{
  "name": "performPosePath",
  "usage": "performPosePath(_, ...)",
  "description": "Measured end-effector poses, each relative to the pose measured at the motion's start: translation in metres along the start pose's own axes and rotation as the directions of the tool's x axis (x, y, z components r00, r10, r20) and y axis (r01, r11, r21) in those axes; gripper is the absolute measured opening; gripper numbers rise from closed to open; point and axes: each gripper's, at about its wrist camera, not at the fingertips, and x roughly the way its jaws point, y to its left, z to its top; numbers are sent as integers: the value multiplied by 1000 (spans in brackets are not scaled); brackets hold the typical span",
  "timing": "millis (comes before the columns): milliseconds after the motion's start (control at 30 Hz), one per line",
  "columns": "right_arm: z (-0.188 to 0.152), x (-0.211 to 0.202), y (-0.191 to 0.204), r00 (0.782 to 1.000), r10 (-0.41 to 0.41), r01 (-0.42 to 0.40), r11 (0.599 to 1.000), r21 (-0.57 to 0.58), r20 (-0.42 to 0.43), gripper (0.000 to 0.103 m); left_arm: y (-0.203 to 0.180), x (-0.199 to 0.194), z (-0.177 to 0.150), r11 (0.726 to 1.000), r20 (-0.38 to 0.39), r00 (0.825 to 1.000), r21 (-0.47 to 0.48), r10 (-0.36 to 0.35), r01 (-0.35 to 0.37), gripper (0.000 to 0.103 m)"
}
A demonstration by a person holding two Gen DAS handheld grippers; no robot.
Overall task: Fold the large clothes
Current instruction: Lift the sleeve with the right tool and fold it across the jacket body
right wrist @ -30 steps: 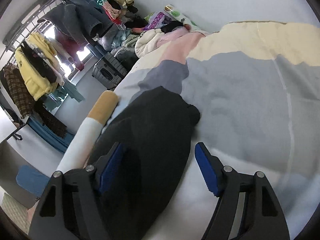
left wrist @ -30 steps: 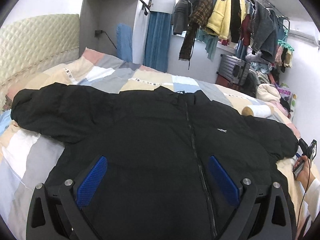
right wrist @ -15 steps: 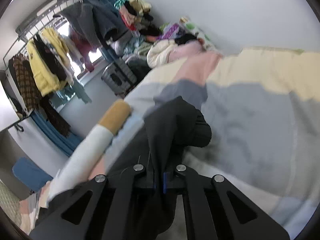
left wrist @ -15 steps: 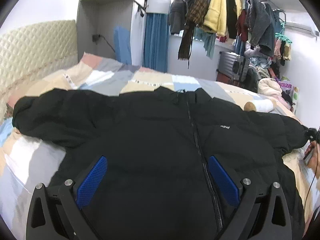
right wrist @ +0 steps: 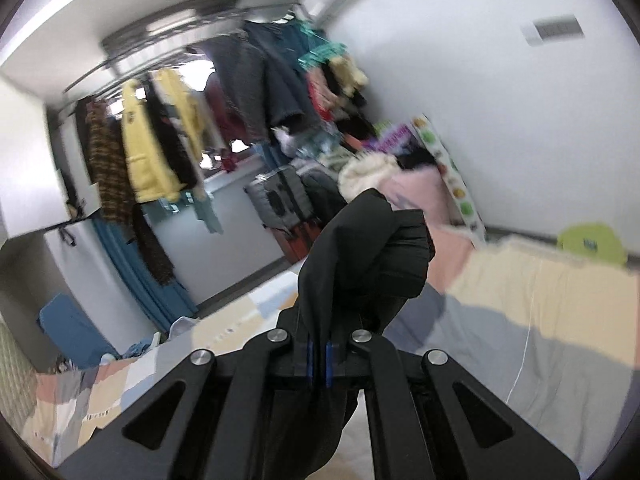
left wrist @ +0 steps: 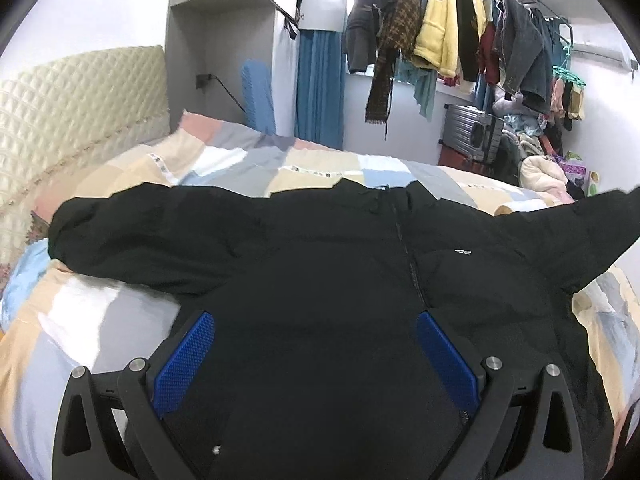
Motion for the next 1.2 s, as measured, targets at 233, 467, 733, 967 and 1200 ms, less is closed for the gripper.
performPosePath(233,24,-62,122,997,42,-27,977,-210,67,4,13,-23,0,999,5,1000,-23,-31,31,102)
performPosePath(467,-6,-117,241,982,159,-112,928,-356,105,4,15,-38,-2,998,45,997,12,-65,65,102)
performPosePath(733,-114,-140,351,943,332,-271,808,-524,25,5,57,-39,13,998,81,996,-45,-50,53,102)
performPosePath(967,-222,-144,416,877,456,-462,719,-520,-148,5,100,-47,23,995,128,992,-102,16,-3,102)
performPosePath(1200,-352,-137,446,786,481,-618,591,-518,-389,5,125,-24,25,986,82,997,-165,15,-2,102)
